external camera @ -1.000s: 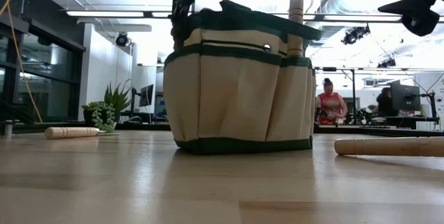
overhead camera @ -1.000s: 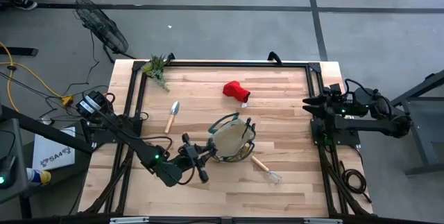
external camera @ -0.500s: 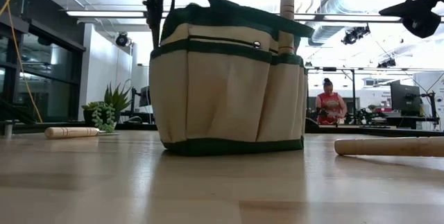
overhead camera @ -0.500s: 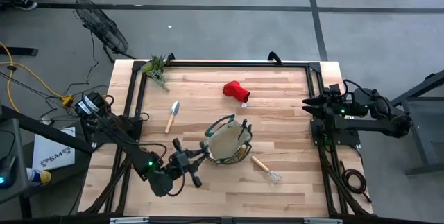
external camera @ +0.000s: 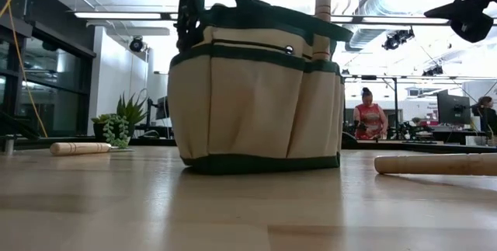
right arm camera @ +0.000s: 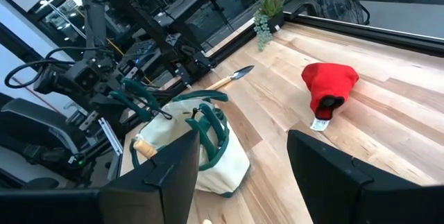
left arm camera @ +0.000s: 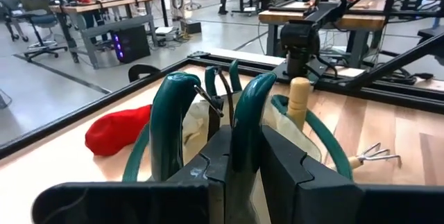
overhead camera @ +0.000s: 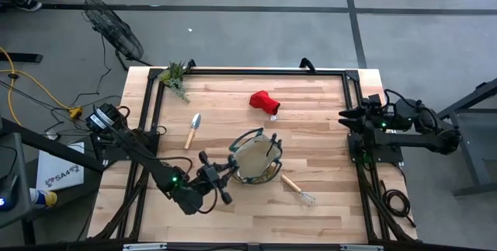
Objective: Pick & Place Garden tools in Gardening bag
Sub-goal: Put the green shear scissors into the white gardening bag
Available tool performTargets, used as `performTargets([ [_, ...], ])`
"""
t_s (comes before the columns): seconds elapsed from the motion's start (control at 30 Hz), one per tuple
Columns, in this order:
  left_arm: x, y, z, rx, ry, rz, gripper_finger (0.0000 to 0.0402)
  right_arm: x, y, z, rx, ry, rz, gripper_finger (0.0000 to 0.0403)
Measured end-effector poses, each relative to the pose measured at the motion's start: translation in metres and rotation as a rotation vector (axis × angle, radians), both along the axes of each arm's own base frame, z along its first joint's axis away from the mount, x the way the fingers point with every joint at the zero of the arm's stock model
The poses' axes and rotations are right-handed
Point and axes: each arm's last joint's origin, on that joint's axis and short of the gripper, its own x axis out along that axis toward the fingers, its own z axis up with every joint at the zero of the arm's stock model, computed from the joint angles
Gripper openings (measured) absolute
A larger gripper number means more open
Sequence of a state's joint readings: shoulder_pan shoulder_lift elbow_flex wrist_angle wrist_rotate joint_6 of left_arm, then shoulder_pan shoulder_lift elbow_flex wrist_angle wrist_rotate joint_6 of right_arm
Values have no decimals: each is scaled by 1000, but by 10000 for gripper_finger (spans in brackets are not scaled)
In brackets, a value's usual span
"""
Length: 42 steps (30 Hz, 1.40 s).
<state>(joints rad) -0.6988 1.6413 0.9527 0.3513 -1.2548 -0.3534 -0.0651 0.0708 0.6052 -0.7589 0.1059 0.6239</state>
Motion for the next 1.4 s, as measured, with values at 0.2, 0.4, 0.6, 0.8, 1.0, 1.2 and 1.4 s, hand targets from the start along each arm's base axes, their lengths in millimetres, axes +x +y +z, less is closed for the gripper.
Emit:
performTargets([
  [0.2,9,9,-5,-12,9,13,43,0,0,0,0,0,0,210],
  [0.4,14,16,-4,-29,9,3,43,0,0,0,0,0,0,210],
  [0.6,14,14,-5,-31,19,-20,43,0,0,0,0,1,1,210],
  [0.8,7,6,0,18,31,-37,43,0,0,0,6,0,3,210],
  [1.0,-5,-4,4,29,36,-76,43,0,0,0,7,1,3,210],
  [1.2,0,0,-2,1,55,-87,43,0,0,0,2,2,0,210],
  [1.4,6,5,-6,1,73,-89,43,0,0,0,1,3,0,210],
])
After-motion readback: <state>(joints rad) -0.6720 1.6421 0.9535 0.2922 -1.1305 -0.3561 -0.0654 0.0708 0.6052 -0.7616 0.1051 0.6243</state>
